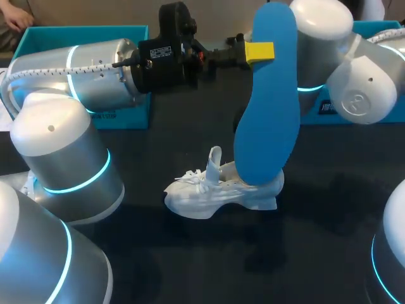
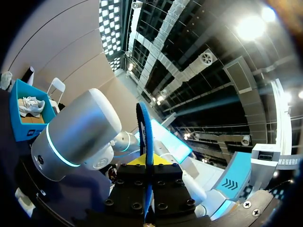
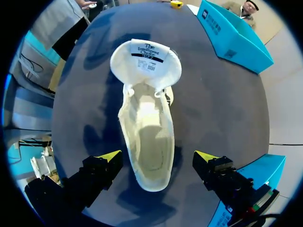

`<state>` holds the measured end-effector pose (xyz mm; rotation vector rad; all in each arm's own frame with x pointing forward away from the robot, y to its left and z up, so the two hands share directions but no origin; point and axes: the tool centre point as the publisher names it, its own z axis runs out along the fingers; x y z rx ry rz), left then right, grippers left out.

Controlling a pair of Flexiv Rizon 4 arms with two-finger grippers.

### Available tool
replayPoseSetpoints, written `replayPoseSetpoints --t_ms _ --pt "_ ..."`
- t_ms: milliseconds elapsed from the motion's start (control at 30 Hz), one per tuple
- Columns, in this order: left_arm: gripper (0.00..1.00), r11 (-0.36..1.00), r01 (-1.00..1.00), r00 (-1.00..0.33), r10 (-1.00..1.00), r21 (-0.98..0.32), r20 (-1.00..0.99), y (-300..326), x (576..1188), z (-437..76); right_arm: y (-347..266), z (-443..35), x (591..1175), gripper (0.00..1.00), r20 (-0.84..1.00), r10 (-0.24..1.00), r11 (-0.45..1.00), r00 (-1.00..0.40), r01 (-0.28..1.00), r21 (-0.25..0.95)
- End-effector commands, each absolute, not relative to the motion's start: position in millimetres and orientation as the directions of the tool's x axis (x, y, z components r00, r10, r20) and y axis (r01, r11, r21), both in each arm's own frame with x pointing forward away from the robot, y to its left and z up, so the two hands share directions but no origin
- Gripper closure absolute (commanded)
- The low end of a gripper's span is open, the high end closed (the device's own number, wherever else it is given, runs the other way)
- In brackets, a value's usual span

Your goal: Take the shoe out of the shoebox, open the shoe tongue, remove and reinsert the insole, then place the shoe into the shoebox

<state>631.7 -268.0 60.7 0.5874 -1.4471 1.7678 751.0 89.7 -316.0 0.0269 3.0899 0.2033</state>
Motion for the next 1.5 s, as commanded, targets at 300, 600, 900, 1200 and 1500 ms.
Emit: replayPoseSetpoints --t_ms 300,600,900,1200,1500 --pt "1.0 -0.065 -0.79 -0.603 0.266 -0.61 0.752 -268 631 60 127 -357 777 0.0 -0.03 -0.008 0.995 -1.0 -0.011 0.104" --pt "1.0 -0.065 -0.79 -0.603 0.266 -0.61 0.752 -268 631 60 132 -379 776 0.2 -0.004 -0.002 0.997 -1.0 -0.003 0.079" --pt "1.0 -0.065 -0.79 -0.603 0.266 -0.61 0.752 -268 631 60 127 -392 772 1.0 0.022 0.003 0.999 -1.0 0.005 0.054" --pt "1.0 -0.065 -0.79 -0.603 0.266 -0.61 0.752 -268 631 60 122 -394 770 1.0 0.047 0.018 0.999 -0.999 0.02 0.032" --pt "1.0 -0.065 -0.79 -0.603 0.266 -0.61 0.752 -268 631 60 117 -384 767 1.0 0.156 0.084 0.996 -0.984 0.088 0.022"
